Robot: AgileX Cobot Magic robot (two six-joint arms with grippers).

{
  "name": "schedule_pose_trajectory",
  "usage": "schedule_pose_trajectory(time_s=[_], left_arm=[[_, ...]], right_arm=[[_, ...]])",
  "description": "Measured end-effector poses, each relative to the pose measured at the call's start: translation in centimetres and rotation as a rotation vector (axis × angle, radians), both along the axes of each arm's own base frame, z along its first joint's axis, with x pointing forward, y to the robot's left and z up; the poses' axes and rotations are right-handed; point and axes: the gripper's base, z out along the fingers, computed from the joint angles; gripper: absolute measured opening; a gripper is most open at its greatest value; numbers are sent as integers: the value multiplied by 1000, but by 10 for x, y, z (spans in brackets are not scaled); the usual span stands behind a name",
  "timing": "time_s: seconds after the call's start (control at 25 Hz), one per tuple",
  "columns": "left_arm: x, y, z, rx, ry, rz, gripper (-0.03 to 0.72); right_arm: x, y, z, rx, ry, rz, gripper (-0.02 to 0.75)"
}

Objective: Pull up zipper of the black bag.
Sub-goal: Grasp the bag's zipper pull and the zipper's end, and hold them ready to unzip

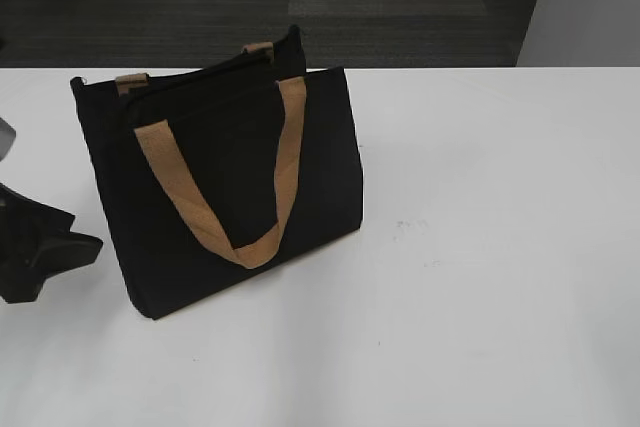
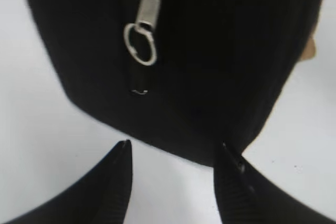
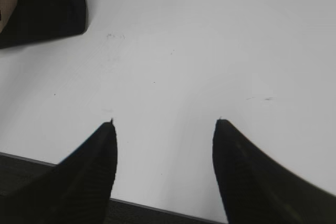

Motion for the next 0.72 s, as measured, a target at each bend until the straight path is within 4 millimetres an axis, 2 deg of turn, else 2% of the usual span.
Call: schedule_pose_trajectory(time_s=[0.16,0.28,0.44,0.72], left_arm=[[9,-4,-17,0,-1,-70,382],[13,-7,-22,-1,-40,-128,384],[18,-8,-29,50,-83,-201,424],[33,-9,-44,66,-47,-228,453]], right_arm=[[0,0,0,0,0,0,452],[0,0,0,0,0,0,452],[0,0,0,0,0,0,452],[0,0,0,0,0,0,452]])
